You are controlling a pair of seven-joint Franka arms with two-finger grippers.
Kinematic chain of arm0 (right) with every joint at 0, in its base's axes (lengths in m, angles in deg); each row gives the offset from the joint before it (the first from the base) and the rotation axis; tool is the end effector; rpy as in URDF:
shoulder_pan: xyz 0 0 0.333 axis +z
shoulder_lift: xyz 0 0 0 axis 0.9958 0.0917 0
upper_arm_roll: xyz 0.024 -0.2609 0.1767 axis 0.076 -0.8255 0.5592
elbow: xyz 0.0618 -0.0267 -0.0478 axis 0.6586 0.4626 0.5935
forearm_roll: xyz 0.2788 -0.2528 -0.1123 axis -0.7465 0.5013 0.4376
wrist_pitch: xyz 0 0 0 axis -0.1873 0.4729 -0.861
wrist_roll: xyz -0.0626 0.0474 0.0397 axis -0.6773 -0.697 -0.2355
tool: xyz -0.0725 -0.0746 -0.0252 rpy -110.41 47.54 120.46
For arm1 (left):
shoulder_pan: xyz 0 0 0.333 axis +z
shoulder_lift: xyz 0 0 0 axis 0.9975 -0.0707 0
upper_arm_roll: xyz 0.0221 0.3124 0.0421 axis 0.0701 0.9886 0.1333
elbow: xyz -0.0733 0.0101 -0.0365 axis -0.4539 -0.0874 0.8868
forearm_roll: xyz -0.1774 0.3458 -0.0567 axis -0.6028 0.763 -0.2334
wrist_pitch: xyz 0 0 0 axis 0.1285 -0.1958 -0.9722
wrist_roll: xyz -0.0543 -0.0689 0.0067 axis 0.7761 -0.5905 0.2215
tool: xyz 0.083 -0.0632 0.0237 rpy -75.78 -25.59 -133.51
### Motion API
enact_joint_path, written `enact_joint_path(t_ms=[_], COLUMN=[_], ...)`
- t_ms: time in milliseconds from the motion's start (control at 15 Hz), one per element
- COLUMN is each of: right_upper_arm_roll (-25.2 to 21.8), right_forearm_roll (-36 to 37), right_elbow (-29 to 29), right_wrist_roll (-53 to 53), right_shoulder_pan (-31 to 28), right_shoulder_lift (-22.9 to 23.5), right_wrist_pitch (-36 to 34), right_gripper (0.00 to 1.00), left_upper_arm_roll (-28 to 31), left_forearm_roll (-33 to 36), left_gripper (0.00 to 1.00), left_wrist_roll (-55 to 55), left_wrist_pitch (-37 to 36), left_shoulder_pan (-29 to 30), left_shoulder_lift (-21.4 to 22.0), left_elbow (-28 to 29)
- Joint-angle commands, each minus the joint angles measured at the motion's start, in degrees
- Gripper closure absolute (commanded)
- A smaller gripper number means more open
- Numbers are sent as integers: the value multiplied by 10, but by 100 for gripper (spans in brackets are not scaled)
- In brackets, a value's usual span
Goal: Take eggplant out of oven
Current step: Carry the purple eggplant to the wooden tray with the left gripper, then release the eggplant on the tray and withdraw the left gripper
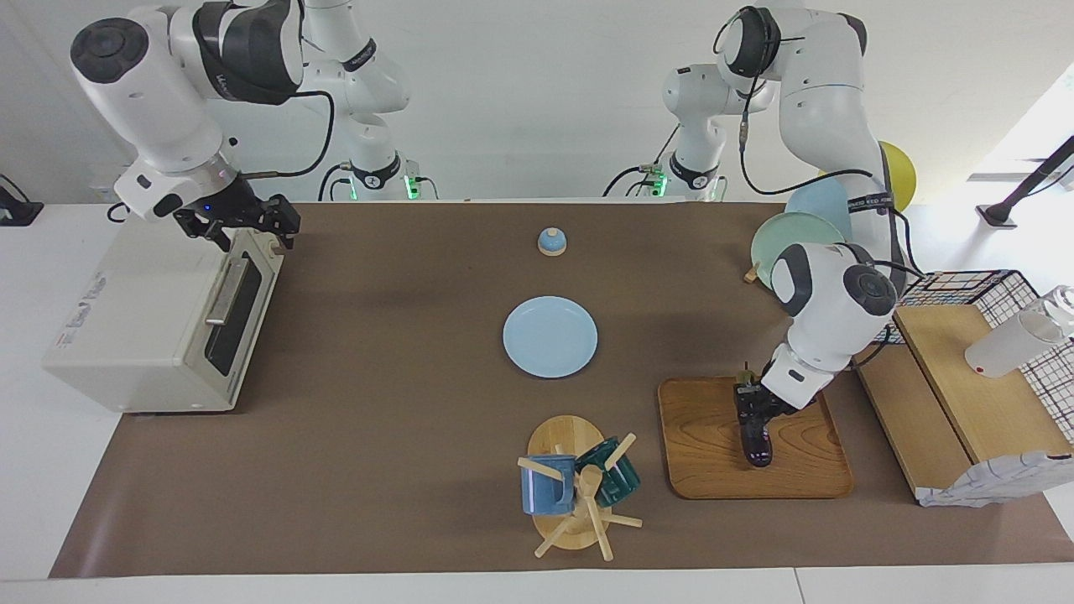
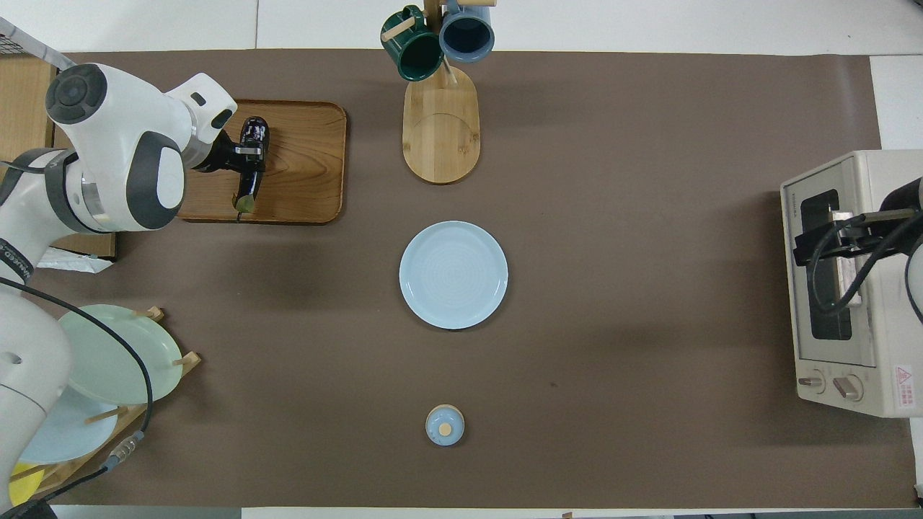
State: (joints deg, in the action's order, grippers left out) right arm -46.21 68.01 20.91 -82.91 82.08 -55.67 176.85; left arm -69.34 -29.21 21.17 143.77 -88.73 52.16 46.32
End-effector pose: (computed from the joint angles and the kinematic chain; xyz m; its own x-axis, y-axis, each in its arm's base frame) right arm 0.5468 -0.0349 0.5570 0.9878 0.0480 -0.1479 0.0529 -0.9982 0.0291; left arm 0.6879 -0.0970 0.3256 0.9916 -0.0772 0.1042 -0.0884 -0.9902 0.1077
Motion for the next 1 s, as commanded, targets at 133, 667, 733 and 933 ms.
enact_joint_path(t_ms=[133, 667, 733, 933], right_upper_arm_roll=[8, 6, 6, 6], right_forearm_roll=[-14, -15, -15, -16], right_elbow=[-28, -22, -22, -25], right_wrist_roll=[-10, -11, -11, -11], right_shoulder_pan=[-25, -32, -31, -31], right_shoulder_lift=[6, -8, -8, -7], right_wrist_pitch=[-18, -12, -10, -9], right_gripper=[0, 0, 0, 0], left_upper_arm_roll=[2, 5, 5, 5], left_forearm_roll=[5, -3, -2, 6], left_gripper=[0, 0, 0, 0], left_wrist_roll=[6, -18, -23, -23], left_wrist_pitch=[-39, -180, -206, -314], left_shoulder_pan=[4, 16, 17, 31], left_shoulder_lift=[18, 160, 187, 270], left_elbow=[-8, -9, -9, -7])
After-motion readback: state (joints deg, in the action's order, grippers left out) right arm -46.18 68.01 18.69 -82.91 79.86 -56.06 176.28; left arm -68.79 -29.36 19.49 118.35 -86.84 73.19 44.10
